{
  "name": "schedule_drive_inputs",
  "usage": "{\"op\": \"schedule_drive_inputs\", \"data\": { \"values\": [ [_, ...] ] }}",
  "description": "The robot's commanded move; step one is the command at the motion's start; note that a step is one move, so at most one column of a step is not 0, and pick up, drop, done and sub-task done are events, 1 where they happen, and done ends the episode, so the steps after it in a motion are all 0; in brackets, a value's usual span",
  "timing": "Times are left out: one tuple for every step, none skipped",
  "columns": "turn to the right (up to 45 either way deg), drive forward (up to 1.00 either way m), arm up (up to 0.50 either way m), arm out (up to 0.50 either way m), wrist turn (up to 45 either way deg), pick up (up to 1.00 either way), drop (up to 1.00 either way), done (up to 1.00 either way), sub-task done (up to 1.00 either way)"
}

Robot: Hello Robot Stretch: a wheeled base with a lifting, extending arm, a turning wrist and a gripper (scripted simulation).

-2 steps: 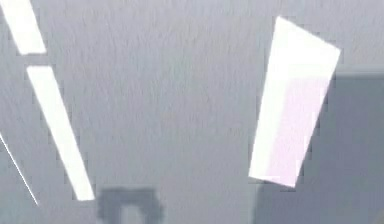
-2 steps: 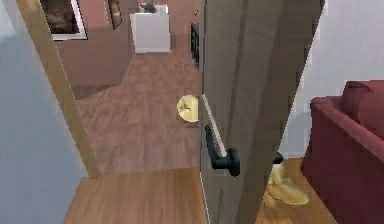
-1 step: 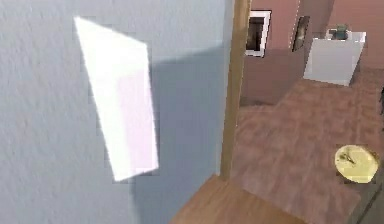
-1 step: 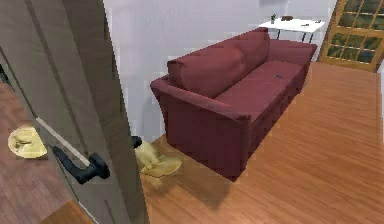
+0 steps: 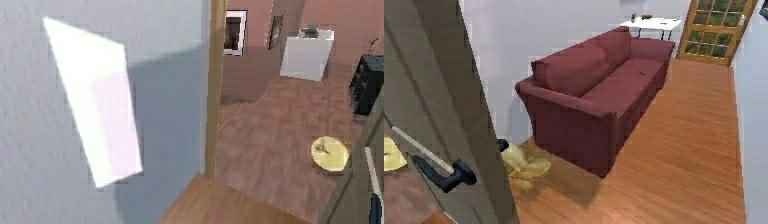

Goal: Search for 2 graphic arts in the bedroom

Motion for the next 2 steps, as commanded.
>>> {"op": "schedule_drive_inputs", "data": {
  "values": [
    [0.0,0.25,0.00,0.00,0.0,0.00,0.00,0.00,0.00],
    [15.0,0.00,0.00,0.00,0.0,0.00,0.00,0.00,0.00]
  ]
}}
